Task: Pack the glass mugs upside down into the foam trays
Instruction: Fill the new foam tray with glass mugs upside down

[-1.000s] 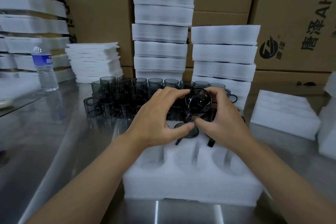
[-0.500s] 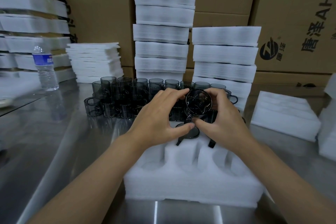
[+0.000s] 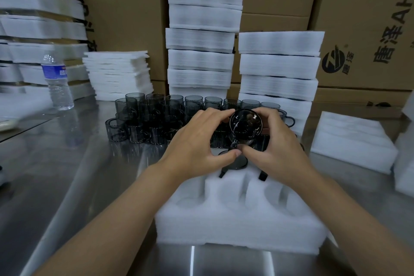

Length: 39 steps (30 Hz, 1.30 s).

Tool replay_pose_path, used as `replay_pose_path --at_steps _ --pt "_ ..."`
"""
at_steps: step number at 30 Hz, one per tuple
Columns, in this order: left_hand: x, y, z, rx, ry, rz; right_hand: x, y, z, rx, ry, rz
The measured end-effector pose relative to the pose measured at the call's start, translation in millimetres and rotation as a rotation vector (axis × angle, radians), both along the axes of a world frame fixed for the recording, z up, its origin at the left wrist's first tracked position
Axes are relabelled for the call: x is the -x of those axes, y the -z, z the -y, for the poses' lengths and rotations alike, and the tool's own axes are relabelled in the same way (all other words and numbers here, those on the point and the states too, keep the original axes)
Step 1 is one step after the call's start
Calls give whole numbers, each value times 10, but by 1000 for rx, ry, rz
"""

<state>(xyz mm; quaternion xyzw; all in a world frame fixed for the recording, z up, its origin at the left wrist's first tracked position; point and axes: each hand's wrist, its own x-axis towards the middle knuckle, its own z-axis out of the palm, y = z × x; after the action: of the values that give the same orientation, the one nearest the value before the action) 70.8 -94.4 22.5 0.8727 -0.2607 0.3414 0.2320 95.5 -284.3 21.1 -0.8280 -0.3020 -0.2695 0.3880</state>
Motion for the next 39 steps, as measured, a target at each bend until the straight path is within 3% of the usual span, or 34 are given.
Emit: replay_pose_path --at_steps 39 --pt "9 -6 -1 -8 -13 10 -47 20 17 54 19 31"
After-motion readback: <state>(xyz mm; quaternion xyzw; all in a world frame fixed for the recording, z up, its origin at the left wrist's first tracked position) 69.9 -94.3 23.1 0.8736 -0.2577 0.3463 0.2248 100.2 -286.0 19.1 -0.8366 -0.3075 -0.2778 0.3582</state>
